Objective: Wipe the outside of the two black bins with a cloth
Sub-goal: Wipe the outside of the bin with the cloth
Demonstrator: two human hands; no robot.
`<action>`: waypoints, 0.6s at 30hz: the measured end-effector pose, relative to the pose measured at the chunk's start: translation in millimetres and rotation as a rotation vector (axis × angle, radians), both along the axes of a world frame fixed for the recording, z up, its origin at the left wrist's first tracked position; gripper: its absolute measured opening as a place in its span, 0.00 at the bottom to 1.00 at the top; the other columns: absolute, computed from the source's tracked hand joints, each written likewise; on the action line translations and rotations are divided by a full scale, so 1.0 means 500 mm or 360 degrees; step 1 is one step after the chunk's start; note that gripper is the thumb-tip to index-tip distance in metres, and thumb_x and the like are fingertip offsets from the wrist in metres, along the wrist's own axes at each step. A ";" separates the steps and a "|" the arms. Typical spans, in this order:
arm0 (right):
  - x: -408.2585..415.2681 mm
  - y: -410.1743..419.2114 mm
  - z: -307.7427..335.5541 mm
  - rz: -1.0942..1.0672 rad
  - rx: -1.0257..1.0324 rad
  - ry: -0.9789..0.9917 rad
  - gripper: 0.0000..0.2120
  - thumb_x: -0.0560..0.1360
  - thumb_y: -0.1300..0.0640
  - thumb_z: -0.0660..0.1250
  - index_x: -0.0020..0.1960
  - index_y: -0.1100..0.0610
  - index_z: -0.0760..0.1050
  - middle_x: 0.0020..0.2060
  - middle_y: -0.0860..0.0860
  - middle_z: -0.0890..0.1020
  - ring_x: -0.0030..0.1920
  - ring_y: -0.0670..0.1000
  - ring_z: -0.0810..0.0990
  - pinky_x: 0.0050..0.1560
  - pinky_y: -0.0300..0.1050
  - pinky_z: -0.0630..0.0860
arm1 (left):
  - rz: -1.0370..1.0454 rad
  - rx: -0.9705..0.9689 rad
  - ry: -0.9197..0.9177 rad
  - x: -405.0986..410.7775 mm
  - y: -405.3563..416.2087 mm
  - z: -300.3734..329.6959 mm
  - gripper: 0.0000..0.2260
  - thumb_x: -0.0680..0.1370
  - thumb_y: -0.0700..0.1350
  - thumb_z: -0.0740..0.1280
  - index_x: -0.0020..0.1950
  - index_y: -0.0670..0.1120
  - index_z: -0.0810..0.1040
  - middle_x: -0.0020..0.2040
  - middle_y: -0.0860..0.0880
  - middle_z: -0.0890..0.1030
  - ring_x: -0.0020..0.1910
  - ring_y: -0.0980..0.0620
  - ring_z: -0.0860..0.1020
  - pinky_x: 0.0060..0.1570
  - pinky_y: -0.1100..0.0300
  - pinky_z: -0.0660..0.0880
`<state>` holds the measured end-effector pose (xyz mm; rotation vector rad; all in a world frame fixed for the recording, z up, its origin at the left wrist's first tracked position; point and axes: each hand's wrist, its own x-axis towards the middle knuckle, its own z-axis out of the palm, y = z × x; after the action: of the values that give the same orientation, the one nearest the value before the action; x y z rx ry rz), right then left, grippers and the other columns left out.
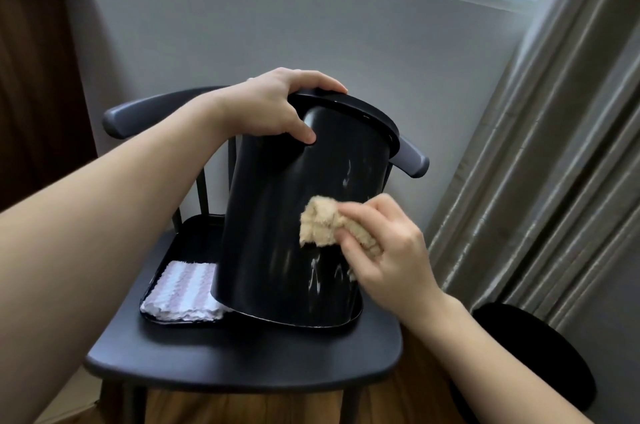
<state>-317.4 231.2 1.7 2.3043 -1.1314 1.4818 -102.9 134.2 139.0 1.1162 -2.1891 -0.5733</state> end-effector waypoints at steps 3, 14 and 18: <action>-0.005 0.026 -0.034 0.0162 0.0053 0.0145 0.11 0.72 0.63 0.73 0.55 0.60 0.82 0.42 0.52 0.76 0.38 0.50 0.77 0.39 0.46 0.77 | -0.0004 0.0002 0.0005 0.001 0.000 -0.001 0.32 0.71 0.38 0.77 0.64 0.70 0.76 0.62 0.62 0.79 0.64 0.52 0.77 0.70 0.47 0.72; -0.006 0.019 -0.031 0.0086 0.0071 0.0035 0.11 0.73 0.59 0.74 0.54 0.61 0.82 0.43 0.51 0.77 0.41 0.48 0.78 0.43 0.44 0.77 | -0.0015 0.0026 0.0024 0.004 -0.001 0.001 0.32 0.71 0.37 0.77 0.64 0.70 0.77 0.61 0.62 0.80 0.63 0.51 0.78 0.68 0.47 0.74; -0.011 0.016 -0.024 0.0079 0.0019 0.0100 0.11 0.74 0.57 0.74 0.54 0.61 0.82 0.43 0.52 0.78 0.41 0.49 0.79 0.43 0.43 0.77 | -0.0025 0.0029 0.0038 0.008 -0.001 -0.002 0.32 0.71 0.37 0.77 0.64 0.70 0.77 0.62 0.62 0.80 0.64 0.52 0.78 0.68 0.47 0.74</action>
<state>-323.0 239.0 -10.5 2.3857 -1.0771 1.4124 -99.1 133.7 138.2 1.0972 -2.1780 -0.6115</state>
